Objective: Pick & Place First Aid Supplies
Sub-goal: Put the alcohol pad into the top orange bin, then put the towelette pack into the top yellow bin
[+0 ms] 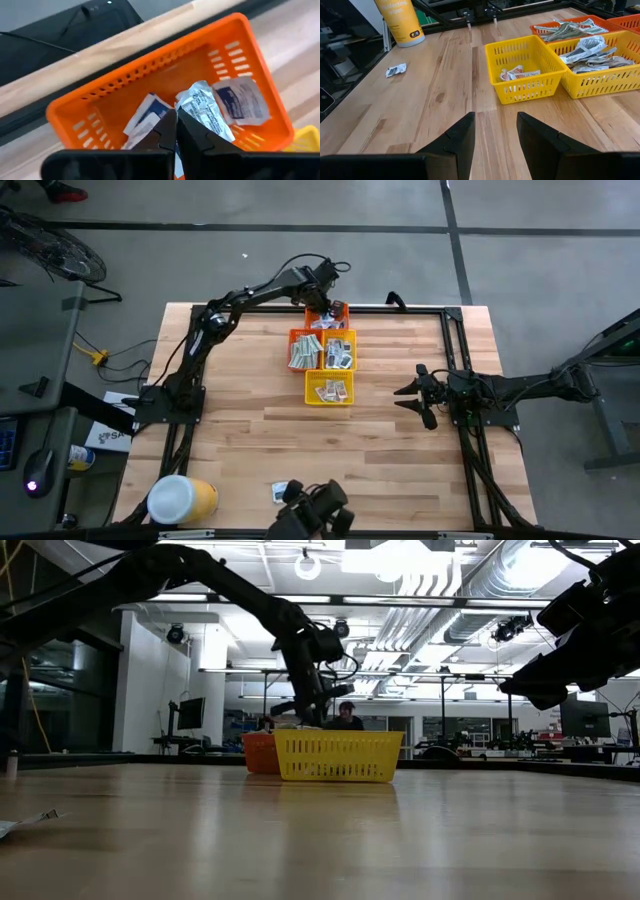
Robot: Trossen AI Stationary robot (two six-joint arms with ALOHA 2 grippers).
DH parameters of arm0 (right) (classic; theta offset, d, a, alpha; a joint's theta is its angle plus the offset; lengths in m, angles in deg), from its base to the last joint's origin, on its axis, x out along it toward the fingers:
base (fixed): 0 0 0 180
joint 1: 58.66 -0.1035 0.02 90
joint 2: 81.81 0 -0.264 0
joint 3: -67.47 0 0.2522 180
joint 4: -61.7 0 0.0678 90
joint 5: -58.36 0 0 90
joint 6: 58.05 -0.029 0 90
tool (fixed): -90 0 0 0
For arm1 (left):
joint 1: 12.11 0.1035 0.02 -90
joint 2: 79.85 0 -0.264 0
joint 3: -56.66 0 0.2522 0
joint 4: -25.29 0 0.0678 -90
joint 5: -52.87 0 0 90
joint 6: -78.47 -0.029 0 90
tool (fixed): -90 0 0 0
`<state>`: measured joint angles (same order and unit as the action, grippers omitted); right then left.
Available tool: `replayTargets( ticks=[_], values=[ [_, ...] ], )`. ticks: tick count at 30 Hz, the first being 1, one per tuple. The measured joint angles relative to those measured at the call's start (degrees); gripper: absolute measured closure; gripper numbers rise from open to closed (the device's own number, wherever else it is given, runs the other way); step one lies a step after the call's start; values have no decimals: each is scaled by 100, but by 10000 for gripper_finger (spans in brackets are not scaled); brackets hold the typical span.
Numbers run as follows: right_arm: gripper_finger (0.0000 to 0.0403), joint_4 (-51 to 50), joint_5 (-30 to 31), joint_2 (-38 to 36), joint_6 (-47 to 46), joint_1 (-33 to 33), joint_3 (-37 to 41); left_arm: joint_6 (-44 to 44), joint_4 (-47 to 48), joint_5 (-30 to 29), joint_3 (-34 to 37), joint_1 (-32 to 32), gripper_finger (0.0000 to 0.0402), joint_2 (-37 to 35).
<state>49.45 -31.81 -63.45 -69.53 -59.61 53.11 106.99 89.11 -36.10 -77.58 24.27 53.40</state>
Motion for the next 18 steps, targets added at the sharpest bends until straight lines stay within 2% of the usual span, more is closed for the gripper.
replayTargets(
  ticks=[8, 18],
  values=[
    [263, 0, 0, 0, 0, 1, 0, -188, 138, 40, -4, -2, 358, 53],
    [263, 0, -1, 0, -1, 0, -1, -427, 106, 315, -4, -2, 278, 53]
  ],
)
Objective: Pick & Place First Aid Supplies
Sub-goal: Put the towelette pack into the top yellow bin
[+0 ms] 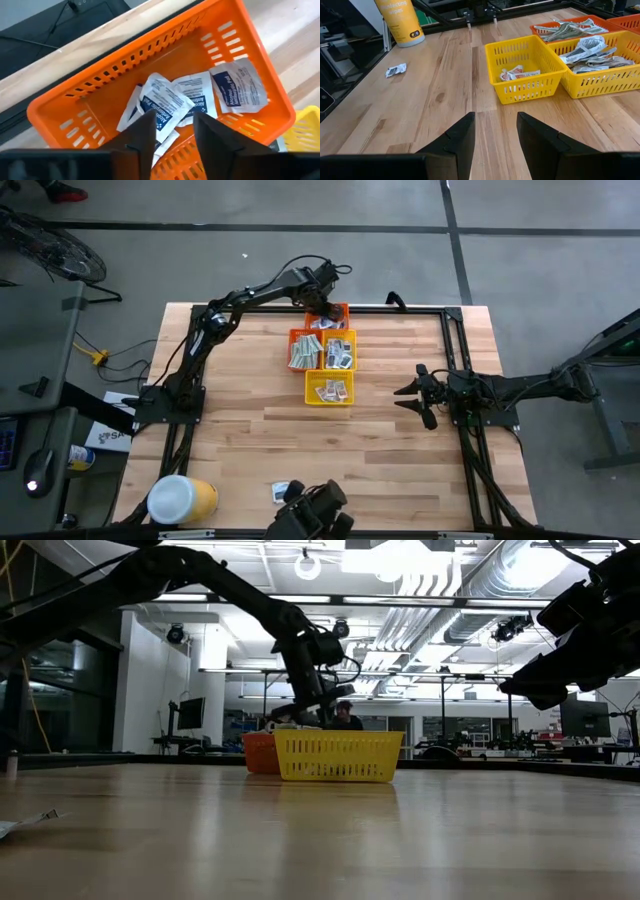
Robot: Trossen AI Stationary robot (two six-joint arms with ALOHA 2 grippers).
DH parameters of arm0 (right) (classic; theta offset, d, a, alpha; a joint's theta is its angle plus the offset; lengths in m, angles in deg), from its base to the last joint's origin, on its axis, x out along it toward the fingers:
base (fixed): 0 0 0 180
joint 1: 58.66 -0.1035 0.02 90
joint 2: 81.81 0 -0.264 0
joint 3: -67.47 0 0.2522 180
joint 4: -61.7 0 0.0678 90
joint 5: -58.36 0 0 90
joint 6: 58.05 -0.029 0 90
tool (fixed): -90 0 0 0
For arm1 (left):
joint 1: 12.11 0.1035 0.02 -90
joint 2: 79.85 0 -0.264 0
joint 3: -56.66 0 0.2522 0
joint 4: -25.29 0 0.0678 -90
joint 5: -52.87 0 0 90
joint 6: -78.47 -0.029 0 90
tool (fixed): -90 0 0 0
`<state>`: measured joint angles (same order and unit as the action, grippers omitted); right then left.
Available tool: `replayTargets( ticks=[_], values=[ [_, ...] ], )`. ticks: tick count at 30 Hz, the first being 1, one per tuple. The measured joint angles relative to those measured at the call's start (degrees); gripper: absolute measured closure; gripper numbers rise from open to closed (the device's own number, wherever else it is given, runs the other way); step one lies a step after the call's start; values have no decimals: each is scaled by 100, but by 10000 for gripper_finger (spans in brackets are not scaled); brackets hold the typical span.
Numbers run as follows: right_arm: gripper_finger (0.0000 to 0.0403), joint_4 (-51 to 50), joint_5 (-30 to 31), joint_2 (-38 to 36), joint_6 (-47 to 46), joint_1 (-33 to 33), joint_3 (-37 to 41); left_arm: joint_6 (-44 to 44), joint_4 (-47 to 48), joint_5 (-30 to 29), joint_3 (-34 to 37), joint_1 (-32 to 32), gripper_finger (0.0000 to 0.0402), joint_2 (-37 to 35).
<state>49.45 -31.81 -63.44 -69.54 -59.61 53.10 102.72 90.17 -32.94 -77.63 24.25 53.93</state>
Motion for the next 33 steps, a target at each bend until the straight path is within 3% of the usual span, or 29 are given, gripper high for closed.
replayTargets(
  ticks=[7, 15, 23, 33],
  values=[
    [263, 0, -1, 0, 0, 0, 0, -18, 10, 231, 0, 0, 225, 0],
    [263, 0, 1, 1, 1, 2, 1, -82, 530, 36, -449, -42, 238, -66],
    [263, 0, -1, 0, 1, 0, 0, -199, 1780, -304, -1460, -116, 285, -82],
    [263, 0, 1, -2, -1, 0, -1, -938, 3537, -807, -1297, -831, 365, -727]
  ],
)
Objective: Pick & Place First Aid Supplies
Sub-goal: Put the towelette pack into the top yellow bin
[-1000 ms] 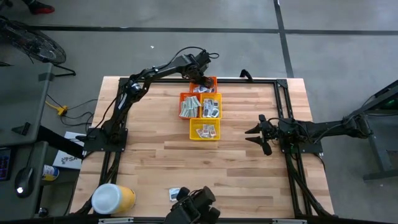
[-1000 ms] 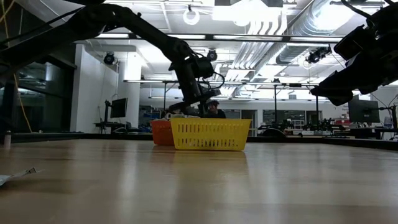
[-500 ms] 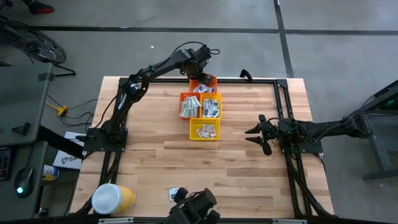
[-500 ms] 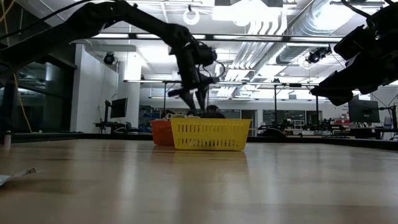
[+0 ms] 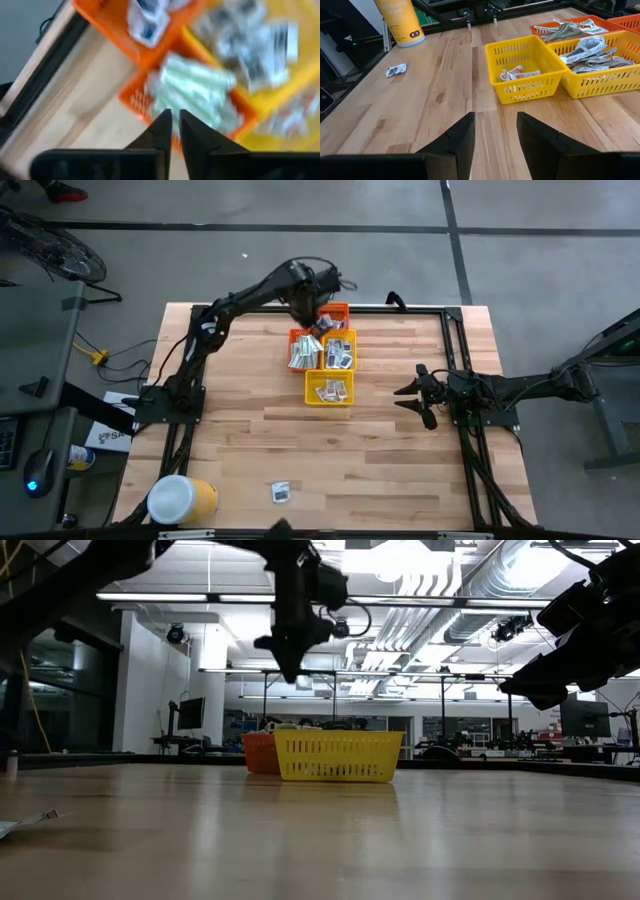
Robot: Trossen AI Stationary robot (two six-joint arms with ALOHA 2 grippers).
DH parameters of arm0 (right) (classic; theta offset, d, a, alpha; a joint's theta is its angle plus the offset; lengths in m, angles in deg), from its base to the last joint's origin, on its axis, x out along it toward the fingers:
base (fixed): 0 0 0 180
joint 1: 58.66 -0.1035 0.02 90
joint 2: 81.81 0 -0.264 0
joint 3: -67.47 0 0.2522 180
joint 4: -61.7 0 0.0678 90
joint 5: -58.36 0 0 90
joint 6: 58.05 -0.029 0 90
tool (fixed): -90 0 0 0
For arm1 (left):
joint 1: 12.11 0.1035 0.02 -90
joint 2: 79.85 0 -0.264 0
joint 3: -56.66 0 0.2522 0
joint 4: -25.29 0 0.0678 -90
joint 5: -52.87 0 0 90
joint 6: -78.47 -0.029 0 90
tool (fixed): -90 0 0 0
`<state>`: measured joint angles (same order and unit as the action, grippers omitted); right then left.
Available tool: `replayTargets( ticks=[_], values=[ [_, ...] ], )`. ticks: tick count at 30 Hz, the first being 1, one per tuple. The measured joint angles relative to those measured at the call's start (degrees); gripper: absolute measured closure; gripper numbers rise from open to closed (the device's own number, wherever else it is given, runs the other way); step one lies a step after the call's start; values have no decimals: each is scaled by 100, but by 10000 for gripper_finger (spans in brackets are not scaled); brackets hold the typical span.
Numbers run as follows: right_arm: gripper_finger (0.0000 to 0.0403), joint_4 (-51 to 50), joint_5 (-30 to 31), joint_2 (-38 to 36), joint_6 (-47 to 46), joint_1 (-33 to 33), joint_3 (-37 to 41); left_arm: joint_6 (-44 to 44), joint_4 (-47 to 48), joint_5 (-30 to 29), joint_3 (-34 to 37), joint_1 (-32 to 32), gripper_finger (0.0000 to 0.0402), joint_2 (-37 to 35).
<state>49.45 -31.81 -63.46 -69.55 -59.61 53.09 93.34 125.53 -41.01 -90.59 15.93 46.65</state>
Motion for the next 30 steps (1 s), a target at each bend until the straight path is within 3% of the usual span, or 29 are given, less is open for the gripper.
replayTargets(
  ticks=[4, 14, 20, 25, 30],
  values=[
    [263, -1, -2, 0, 2, 2, 1, -436, 365, 89, 1, -477, 397, -174],
    [263, 0, -2, 2, 1, 0, 0, -329, 353, 49, 10, -1853, 385, -394],
    [263, 0, -2, 0, 2, 0, 2, 980, 352, -46, 3, -2713, 385, -394],
    [263, -1, -1, 0, 2, 0, 1, 2245, 354, -756, 3, -3453, 385, -392],
    [263, 0, -2, 0, 2, 0, 0, 3099, 352, -825, 3, -4112, 372, -392]
  ],
)
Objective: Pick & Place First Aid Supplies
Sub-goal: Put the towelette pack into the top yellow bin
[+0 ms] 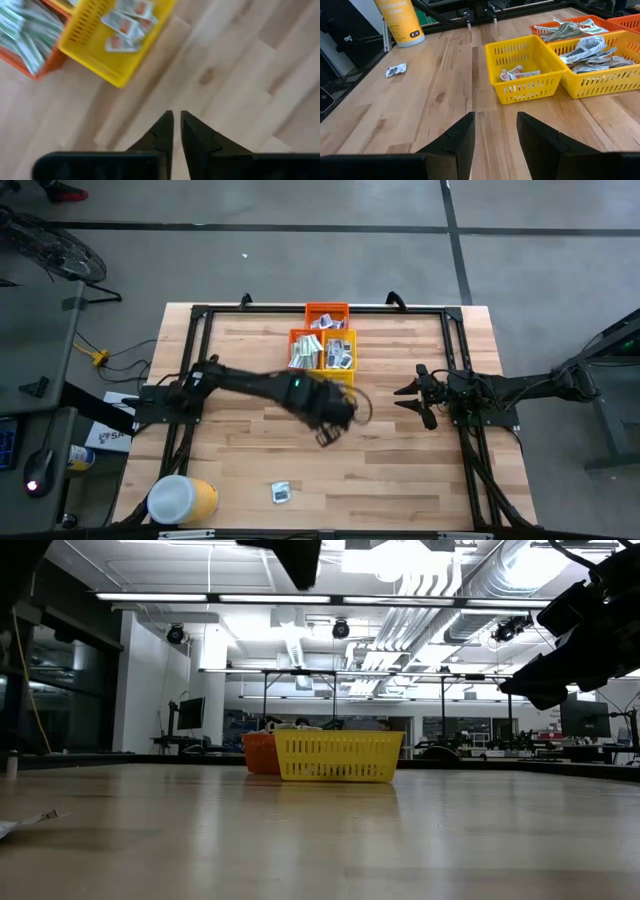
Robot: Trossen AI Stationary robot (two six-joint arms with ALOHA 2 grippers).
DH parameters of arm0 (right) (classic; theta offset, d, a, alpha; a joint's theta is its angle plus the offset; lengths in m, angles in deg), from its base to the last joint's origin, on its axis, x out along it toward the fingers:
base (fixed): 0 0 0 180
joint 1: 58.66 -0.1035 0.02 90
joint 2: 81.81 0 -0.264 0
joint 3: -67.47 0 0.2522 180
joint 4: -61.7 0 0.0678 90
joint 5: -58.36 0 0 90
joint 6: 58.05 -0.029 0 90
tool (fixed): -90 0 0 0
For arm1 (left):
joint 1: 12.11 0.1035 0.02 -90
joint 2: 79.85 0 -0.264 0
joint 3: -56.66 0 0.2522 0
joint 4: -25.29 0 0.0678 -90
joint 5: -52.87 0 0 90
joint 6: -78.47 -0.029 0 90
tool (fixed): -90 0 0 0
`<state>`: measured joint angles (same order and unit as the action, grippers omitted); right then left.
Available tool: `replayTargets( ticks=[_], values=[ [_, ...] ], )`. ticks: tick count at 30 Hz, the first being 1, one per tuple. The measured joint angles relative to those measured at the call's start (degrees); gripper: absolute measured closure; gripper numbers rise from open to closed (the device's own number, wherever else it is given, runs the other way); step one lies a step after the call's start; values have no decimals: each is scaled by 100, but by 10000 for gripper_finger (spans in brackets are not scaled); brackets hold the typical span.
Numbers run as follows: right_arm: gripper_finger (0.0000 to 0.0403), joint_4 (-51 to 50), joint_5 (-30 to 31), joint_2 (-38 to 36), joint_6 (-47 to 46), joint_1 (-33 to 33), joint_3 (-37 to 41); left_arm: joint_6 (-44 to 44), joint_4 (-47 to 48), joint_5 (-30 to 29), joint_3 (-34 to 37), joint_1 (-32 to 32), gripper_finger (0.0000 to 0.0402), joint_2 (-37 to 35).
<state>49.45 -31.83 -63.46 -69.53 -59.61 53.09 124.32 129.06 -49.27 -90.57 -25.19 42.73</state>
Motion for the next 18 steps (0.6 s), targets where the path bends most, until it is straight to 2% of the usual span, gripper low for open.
replayTargets(
  ticks=[10, 13, 18],
  values=[
    [263, 0, 1, 2, 0, 1, 2, 830, 1, -192, 4, -1081, 245, 244],
    [263, 0, 2, 2, 0, 0, 2, 649, 1, -206, 4, -1369, 230, 390],
    [263, 0, 2, 1, 0, 0, 1, 92, -18, -194, 214, -1695, 227, 568]
  ],
)
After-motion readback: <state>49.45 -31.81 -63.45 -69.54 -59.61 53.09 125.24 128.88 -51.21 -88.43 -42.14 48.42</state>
